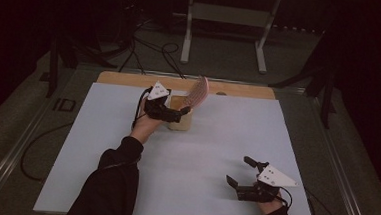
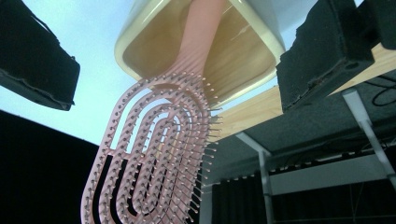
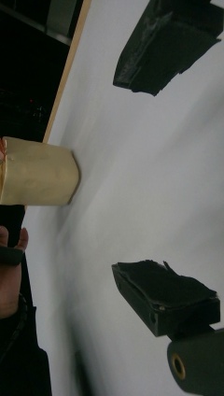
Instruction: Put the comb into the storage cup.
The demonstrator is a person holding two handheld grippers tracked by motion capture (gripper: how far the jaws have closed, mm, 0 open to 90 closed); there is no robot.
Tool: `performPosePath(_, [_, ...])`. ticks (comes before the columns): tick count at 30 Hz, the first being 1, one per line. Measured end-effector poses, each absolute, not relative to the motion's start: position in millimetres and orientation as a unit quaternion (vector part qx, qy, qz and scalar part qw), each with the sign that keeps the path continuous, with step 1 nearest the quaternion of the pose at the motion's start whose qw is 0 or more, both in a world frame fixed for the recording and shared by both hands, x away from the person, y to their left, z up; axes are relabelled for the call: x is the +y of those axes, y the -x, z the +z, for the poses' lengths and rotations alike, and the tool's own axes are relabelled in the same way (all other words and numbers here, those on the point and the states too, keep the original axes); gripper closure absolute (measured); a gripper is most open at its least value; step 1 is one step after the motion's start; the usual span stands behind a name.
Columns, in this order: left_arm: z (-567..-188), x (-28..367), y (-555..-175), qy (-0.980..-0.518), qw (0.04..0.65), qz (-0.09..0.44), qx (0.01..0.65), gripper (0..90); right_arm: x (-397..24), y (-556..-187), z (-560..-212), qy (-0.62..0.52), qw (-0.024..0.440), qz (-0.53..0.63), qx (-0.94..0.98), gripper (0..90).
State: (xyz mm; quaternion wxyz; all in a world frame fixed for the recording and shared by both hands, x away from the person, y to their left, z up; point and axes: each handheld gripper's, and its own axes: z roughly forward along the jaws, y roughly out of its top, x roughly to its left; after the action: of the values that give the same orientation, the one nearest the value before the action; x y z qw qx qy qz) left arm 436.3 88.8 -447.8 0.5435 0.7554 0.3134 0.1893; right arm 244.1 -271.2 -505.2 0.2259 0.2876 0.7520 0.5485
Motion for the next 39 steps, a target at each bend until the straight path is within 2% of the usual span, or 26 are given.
performPosePath(16, [-431.6, 102.2, -427.7, -0.779, 0.534, 0.155, 0.291, 0.0, -272.2, -244.2, -505.2, -0.290, 0.224, 0.548, 0.751, 9.3])
performPosePath(39, [-420.6, 154.6, -396.4, -0.792, 0.515, 0.157, 0.290, 0.0, -270.8, -244.2, -504.9, -0.291, 0.226, 0.547, 0.752, 9.3])
